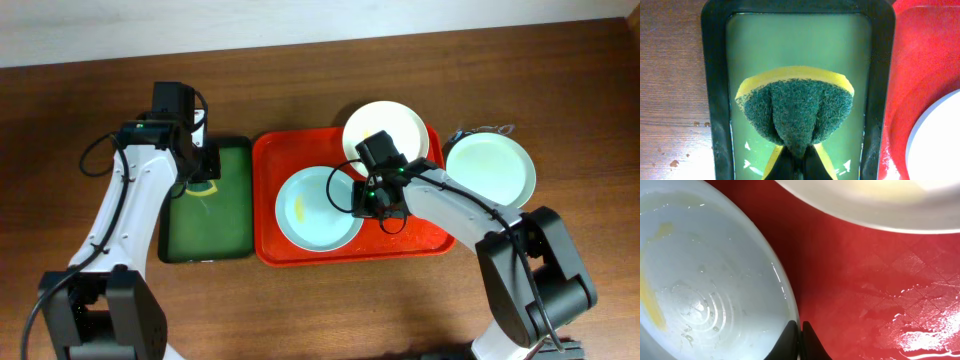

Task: Clean dirty plates on tray and stack at the side
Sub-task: 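Lift the sponge with the left gripper onto the held plate, then scrub the light-green plate with the sponge while the right gripper holds it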

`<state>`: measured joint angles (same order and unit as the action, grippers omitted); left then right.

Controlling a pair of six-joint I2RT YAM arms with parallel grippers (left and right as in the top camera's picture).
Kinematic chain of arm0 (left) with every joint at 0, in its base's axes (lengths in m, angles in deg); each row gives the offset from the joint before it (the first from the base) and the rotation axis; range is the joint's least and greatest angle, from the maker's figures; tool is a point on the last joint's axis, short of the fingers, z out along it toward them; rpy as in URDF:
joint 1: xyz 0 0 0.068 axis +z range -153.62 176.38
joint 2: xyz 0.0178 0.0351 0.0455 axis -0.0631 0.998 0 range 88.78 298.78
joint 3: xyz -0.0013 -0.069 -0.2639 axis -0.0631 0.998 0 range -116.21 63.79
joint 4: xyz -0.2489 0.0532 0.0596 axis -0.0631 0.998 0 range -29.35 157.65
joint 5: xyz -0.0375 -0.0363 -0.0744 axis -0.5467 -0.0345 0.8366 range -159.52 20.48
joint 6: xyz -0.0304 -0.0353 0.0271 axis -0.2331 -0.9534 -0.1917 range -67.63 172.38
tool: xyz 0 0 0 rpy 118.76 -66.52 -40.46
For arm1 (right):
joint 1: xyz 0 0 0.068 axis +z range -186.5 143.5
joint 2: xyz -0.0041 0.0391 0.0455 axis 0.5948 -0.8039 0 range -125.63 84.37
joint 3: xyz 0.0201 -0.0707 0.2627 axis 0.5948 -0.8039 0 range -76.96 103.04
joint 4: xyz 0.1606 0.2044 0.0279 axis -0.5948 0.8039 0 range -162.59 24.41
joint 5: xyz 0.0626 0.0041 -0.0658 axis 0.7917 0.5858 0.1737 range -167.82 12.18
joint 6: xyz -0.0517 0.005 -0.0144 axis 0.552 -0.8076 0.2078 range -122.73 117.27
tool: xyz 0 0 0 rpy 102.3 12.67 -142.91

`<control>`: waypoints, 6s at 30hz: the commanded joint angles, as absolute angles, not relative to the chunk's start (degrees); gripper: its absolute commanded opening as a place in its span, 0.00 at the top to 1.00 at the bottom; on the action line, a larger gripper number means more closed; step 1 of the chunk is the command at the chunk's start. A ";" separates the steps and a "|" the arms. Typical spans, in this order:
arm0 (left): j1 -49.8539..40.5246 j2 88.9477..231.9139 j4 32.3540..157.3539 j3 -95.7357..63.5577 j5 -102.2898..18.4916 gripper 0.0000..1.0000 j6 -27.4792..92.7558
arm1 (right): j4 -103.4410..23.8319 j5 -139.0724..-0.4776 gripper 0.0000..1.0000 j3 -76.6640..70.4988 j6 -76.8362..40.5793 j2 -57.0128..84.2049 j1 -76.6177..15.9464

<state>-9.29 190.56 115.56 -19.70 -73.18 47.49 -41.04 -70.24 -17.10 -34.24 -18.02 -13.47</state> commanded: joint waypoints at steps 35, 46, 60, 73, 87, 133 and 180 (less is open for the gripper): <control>-14.01 190.30 115.41 -19.35 -73.18 1.00 48.63 | -46.50 -70.90 0.96 -17.54 -38.37 -20.93 -11.31; -17.86 190.76 114.25 -19.35 -62.66 1.00 48.54 | -46.50 -67.29 0.96 -17.52 -44.38 -20.91 -11.37; -27.21 204.26 108.35 -19.35 -62.23 1.00 45.57 | -46.48 -67.32 0.96 -17.54 -44.36 -20.91 -11.37; -29.44 210.32 108.26 -20.07 -51.43 1.00 45.61 | -46.48 -67.32 0.96 -17.54 -44.36 -20.91 -11.37; -25.72 201.60 107.65 -20.77 -61.85 1.00 45.59 | -46.53 -67.34 0.96 -17.54 -44.33 -20.91 -11.37; -27.08 202.23 105.82 -24.79 -52.96 1.00 42.16 | -46.46 -67.93 0.96 -17.54 -43.66 -20.91 -11.33; -26.64 191.89 110.84 -21.62 -60.39 1.00 38.97 | -46.44 -67.93 0.96 -17.54 -43.66 -20.91 -11.33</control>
<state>-29.79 198.14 107.98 -15.87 -49.83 39.25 -46.31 -67.38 -17.32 -43.42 -20.27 -11.70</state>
